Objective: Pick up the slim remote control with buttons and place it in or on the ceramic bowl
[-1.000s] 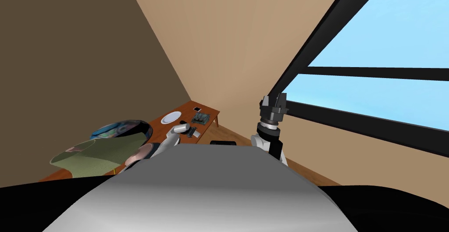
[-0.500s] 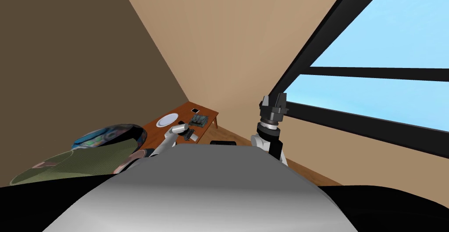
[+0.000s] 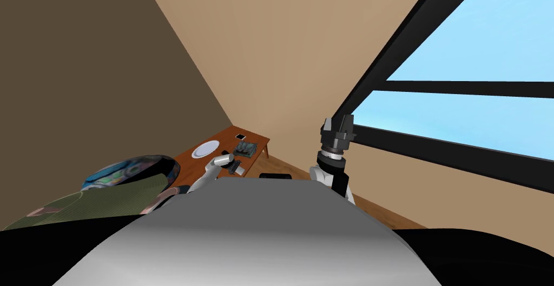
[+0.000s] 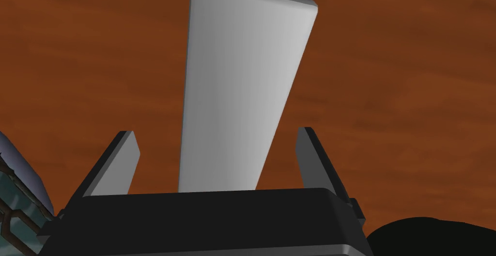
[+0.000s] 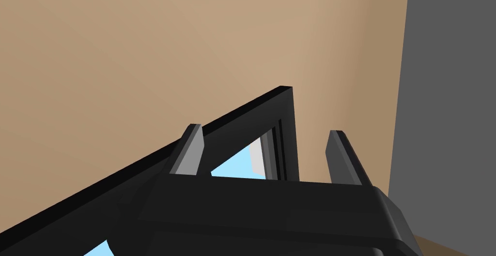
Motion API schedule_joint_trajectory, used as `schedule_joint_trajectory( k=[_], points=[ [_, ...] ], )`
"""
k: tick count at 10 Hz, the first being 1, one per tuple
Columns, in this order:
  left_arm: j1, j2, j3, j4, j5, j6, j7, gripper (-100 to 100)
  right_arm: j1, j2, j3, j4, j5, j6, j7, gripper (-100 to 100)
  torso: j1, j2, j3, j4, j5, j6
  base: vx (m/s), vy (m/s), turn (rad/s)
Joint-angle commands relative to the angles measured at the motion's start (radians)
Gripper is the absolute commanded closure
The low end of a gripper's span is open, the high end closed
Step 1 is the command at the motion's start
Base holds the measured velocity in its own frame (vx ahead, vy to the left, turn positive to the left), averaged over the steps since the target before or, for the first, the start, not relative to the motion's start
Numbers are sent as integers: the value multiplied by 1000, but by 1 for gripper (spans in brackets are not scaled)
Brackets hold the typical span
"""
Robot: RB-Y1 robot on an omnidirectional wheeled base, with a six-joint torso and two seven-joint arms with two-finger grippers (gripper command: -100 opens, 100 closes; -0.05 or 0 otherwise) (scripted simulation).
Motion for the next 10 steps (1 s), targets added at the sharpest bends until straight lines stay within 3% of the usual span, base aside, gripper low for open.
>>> schedule_joint_trajectory(
  k=[1,2,3,7,8,9,10],
  points=[
    [0,-14,-7,20,-10,-28,6,-100,0,0,0,0,0,0,0,0,0,0,0,0,0,0,8,39,-25],
    [-4,-8,-5,20,-6,-19,2,-100,0,0,0,0,0,0,0,0,0,0,0,0,0,0,1,15,-7],
    [-4,-9,-5,22,-6,-24,2,100,0,0,0,0,0,0,0,0,-2,0,0,0,0,0,0,0,0],
    [-3,-9,-6,22,-7,-22,1,100,0,0,0,0,0,0,0,0,-3,0,0,0,0,0,0,0,-3],
    [-3,-9,-6,22,-7,-22,1,0,0,0,0,0,0,0,0,0,-3,0,0,0,0,0,0,0,0],
    [0,2,1,-6,1,5,0,100,0,0,0,0,0,0,0,0,-3,0,0,0,0,0,0,-27,40],
    [0,11,5,-19,6,21,-3,100,0,0,0,0,0,0,0,0,-4,0,0,1,-1,0,-2,-52,48]
  ],
)
